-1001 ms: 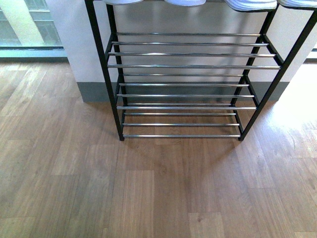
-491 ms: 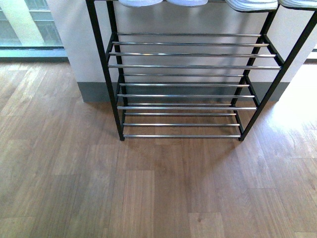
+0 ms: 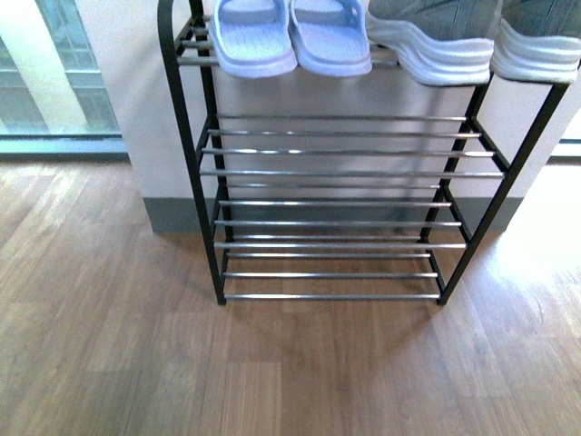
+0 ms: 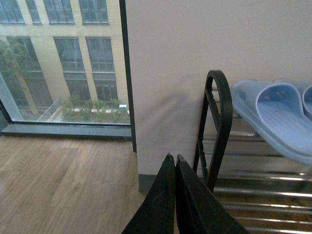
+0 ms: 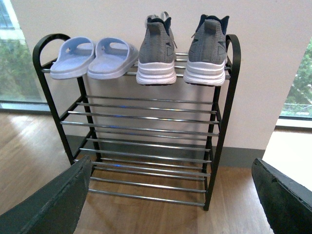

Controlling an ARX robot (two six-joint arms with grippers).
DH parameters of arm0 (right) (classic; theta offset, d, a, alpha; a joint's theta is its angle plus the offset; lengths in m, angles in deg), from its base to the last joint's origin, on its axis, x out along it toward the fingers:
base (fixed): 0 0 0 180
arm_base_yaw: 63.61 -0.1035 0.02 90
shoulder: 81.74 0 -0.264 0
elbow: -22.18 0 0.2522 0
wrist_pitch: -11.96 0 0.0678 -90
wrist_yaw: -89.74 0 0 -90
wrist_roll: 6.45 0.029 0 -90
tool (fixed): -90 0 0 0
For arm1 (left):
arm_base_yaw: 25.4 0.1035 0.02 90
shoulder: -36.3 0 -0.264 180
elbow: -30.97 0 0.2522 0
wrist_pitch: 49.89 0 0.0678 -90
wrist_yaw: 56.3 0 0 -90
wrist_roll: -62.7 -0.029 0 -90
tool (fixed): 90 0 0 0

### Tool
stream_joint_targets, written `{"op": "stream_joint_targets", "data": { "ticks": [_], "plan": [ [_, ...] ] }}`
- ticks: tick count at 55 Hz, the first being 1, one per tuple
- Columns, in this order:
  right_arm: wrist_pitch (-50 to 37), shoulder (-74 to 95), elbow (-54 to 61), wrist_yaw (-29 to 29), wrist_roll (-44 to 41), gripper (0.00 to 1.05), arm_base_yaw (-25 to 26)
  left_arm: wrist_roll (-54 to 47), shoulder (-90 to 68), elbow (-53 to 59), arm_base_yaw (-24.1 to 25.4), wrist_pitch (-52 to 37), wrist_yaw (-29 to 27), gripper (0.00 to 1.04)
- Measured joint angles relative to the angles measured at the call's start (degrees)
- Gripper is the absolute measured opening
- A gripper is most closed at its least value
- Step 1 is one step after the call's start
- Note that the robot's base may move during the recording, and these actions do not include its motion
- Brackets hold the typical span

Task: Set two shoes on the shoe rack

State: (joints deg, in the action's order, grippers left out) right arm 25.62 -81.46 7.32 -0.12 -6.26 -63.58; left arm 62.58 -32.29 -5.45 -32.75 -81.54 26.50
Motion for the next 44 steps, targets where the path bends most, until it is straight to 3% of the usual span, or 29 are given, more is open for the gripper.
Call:
{"op": "stream_joint_targets", "data": {
  "ticks": [18, 21, 24, 44],
  "plan": [
    [0.0, 0.0, 0.0, 0.0, 0.0, 0.95, 0.0, 0.0, 10.8, 10.8, 3.0, -0.2, 2.9, 0.01],
    [0.0, 0.0, 0.0, 0.0, 0.0, 0.95, 0.0, 0.0, 13.6, 12.7, 5.4, 0.7, 6.5, 0.01],
    [0.0, 0.0, 0.0, 0.0, 0.0, 0.95, 0.0, 0.0, 16.3, 14.3, 7.0, 1.9, 6.8, 0.01],
    [0.0, 0.0, 0.0, 0.0, 0.0, 0.95, 0.0, 0.0, 29.3, 20.0, 7.1, 8.7, 7.2, 0.01]
  ]
}}
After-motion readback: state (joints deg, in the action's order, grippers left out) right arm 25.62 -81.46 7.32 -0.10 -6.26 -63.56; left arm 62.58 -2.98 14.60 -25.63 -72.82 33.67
